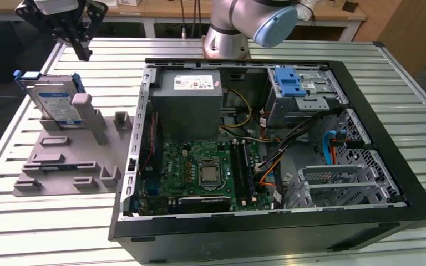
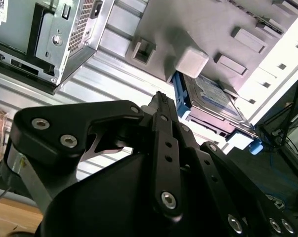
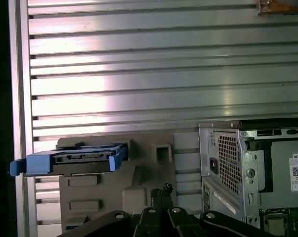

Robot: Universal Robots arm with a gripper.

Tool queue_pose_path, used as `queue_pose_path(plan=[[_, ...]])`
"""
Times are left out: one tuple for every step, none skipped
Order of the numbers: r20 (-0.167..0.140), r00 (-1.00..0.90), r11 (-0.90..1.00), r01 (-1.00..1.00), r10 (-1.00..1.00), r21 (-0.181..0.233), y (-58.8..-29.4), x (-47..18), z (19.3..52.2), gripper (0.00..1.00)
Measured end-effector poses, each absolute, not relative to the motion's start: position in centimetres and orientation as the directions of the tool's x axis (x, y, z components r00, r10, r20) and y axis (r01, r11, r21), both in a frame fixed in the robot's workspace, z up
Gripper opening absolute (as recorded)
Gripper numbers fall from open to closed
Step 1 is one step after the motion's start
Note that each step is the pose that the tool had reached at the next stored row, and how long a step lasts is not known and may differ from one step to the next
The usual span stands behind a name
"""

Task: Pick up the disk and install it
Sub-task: 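Reach for the disk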

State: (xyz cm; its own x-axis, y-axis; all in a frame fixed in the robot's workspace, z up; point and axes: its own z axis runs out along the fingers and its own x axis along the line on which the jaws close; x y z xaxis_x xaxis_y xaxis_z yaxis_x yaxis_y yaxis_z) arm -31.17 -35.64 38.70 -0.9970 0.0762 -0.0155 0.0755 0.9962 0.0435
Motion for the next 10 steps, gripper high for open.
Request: queue_pose_path(plan=[[-0.012, -0.997, 0.996, 0.076, 0.076, 0.043, -35.6, -31.2, 38.7, 0.11], [-0.009, -0.997, 0.996, 0.076, 0.076, 0.043, -35.6, -31.2, 38.7, 0.11], [-0.006, -0.997, 0.996, 0.076, 0.077, 0.043, -35.6, -31.3, 38.6, 0.11], [-0.004, -0.997, 0.996, 0.076, 0.077, 0.043, -35.6, -31.4, 38.6, 0.11], [-0.004, -0.997, 0.996, 0.076, 0.076, 0.042, -35.6, -31.6, 38.6, 0.11], [-0.004, -0.997, 0.996, 0.076, 0.076, 0.043, -35.6, -31.7, 38.6, 0.11], [-0.004, -0.997, 0.996, 0.076, 0.076, 0.043, -35.6, -31.9, 38.5, 0.11], [-0.003, -0.997, 0.996, 0.076, 0.076, 0.043, -35.5, -32.1, 38.5, 0.11], [-0.003, -0.997, 0.996, 0.076, 0.076, 0.043, -35.5, -32.2, 38.5, 0.11], [-0.003, -0.997, 0.996, 0.076, 0.076, 0.042, -35.5, -32.4, 38.4, 0.11]])
